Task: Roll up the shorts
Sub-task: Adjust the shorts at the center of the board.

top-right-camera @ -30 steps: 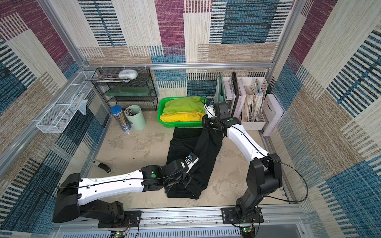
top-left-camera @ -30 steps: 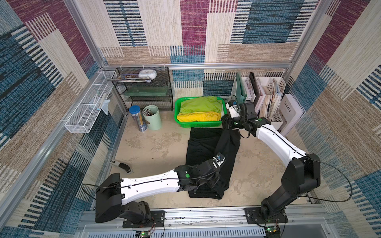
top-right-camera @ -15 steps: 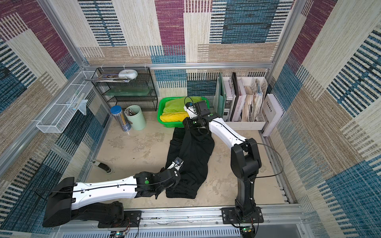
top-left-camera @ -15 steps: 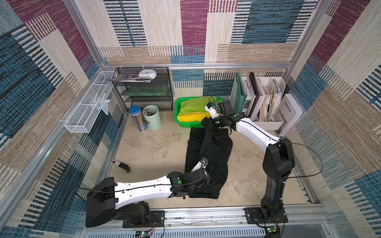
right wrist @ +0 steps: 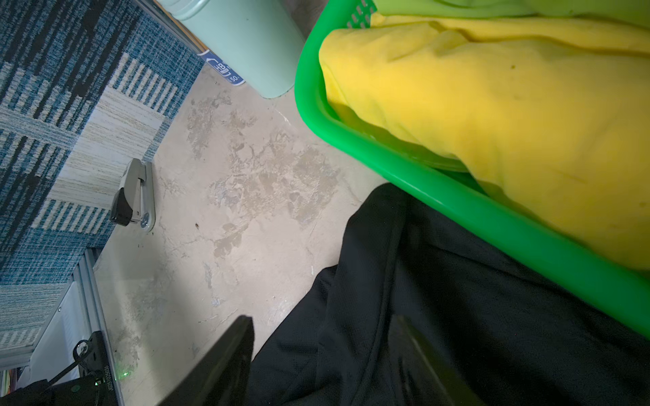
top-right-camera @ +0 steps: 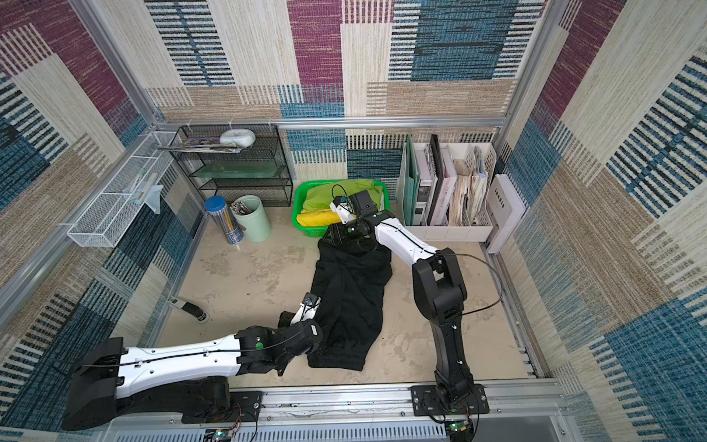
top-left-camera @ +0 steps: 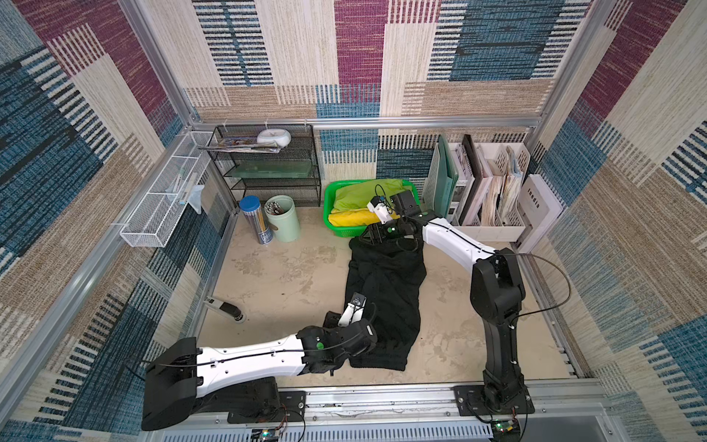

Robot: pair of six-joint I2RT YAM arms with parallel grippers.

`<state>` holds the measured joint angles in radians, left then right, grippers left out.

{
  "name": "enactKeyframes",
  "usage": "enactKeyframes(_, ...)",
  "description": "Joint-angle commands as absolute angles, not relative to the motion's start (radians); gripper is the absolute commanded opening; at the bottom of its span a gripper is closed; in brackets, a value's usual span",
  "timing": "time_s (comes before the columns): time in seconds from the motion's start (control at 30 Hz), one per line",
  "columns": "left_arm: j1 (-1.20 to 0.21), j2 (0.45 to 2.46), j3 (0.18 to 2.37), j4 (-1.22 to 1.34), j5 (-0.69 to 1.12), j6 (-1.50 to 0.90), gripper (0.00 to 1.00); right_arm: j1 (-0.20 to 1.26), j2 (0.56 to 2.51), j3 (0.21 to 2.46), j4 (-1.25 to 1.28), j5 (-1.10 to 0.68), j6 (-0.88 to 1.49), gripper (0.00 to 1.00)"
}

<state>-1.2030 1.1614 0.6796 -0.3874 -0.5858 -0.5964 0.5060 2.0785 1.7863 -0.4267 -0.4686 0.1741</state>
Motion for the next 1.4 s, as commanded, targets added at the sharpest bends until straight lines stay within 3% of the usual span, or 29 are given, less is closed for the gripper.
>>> enactKeyframes(0.0,-1.200,1.098,0.682,-0.406,-0.665,-0.565,0.98,0.506,2.026,1.771,-0.401,-0.430,0.161,0.73)
enactKeyframes(0.2,-1.125,1.093,0.759,-0.340,-0.538,-0.375,0.99,0.494,1.849,1.606,-0.392,-0.283,0.145,0.77)
enactKeyframes(0.33,-1.049,1.193,0.845,-0.284,-0.370,-0.297,0.92,0.466,1.731,1.409,-0.371,-0.247,0.169,0.68)
enactKeyframes(0.5,-0.980,1.376,0.955,-0.223,-0.142,-0.246,0.44,0.406,1.612,1.143,-0.311,-0.267,0.215,0.27)
enactKeyframes(0.6,-0.969,1.495,1.025,-0.225,-0.063,-0.212,0.23,0.394,1.584,1.031,-0.274,-0.293,0.234,0.00)
enactKeyframes(0.7,-0.948,1.597,1.068,-0.202,0.012,-0.217,0.02,0.389,1.585,0.956,-0.223,-0.311,0.266,0.00)
enactKeyframes(1.0,-0.907,1.812,1.137,-0.217,0.071,-0.252,0.00,0.382,1.667,0.861,-0.115,-0.350,0.333,0.00)
enactKeyframes(1.37,-0.805,1.831,1.070,-0.247,-0.031,-0.256,0.00,0.308,1.740,0.871,-0.126,-0.327,0.303,0.00)
